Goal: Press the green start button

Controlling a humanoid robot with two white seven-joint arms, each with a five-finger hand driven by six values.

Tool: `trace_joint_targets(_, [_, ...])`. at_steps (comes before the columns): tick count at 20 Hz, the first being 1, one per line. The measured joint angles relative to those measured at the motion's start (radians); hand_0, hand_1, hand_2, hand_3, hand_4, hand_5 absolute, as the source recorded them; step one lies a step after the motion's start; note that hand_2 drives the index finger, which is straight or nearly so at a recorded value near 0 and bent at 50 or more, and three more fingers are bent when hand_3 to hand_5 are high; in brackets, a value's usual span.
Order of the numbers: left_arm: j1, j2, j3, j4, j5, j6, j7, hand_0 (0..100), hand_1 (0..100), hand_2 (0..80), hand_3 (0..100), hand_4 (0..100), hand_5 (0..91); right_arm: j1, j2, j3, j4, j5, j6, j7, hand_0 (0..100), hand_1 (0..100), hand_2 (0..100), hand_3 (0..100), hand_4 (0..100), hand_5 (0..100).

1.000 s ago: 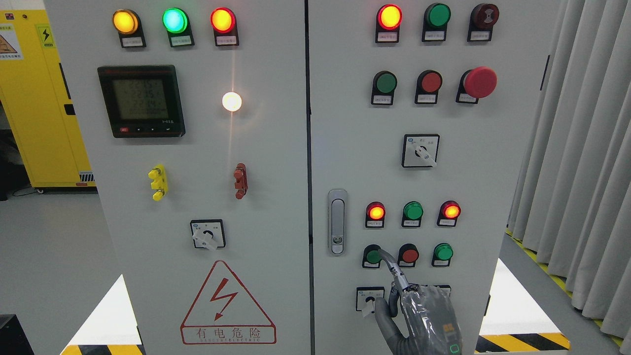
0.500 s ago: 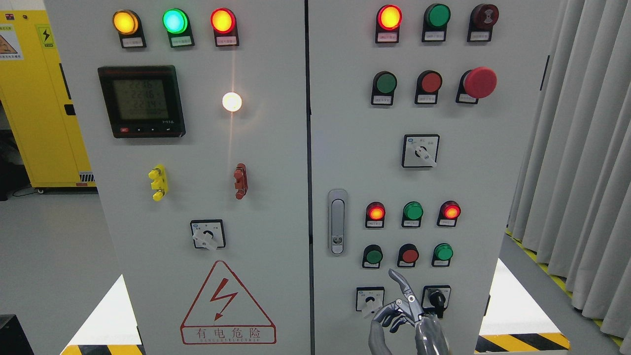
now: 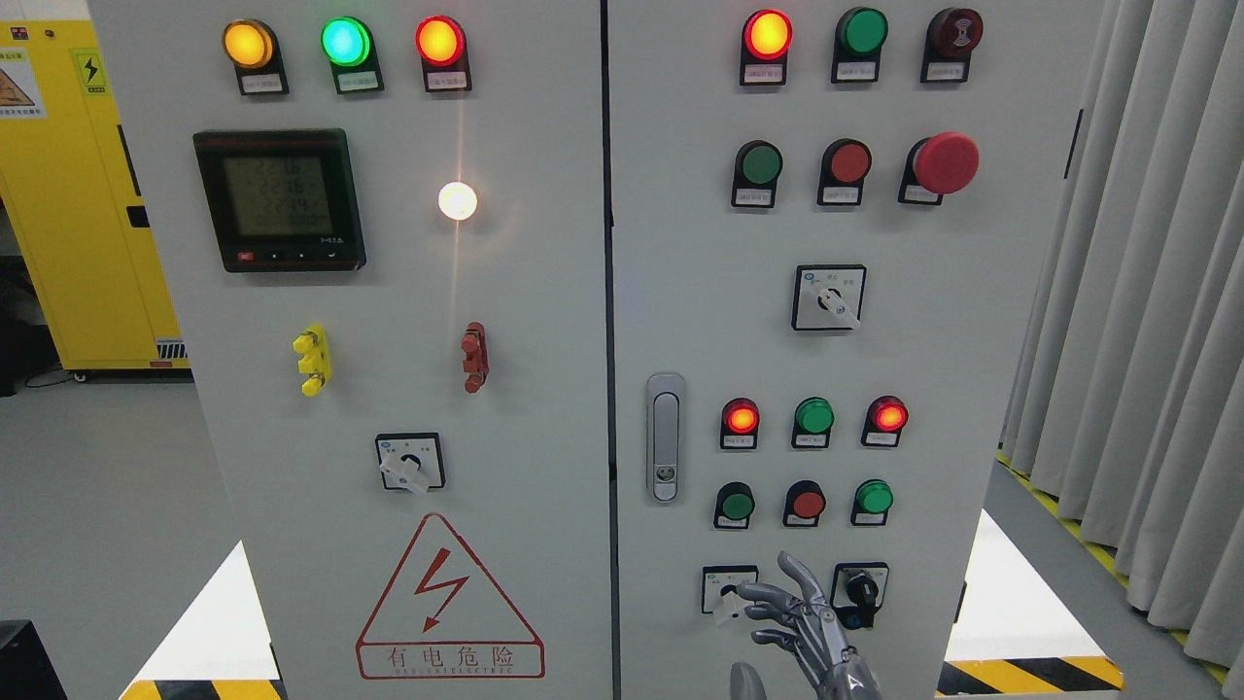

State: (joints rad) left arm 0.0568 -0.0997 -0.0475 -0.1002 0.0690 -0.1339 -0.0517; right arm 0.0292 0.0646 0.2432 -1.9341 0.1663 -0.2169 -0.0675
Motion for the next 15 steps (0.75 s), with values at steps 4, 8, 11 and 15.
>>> trace_joint_targets(4, [0.0,0.0,0.0,0.0,0.0,0.0,0.0,12,56,0.0,0,0,0.0,0.013,0.0,0.012,-0.015,-0.023,0.0,0.001,47,58,0,0,4,3])
trace_joint_targets(8, [0.0,0.0,0.0,0.0,0.0,0.0,0.0,12,56,0.0,0,0,0.0,0.021,0.0,0.022,-0.025,-0.033,0.0,0.001,45,58,0,0,5,3])
trace_joint_targets(11, [0.0,0.0,0.0,0.0,0.0,0.0,0.0,12,56,0.0,0,0,0.0,0.025,0.0,0.028,-0.03,-0.037,0.0,0.001,44,58,0,1,6,3])
trace_joint_targets(15, [0.0,0.0,0.0,0.0,0.0,0.0,0.0,12,56,0.0,0,0,0.0,0.03,0.0,0.033,-0.035,-0.04,0.0,0.001,44,58,0,1,6,3])
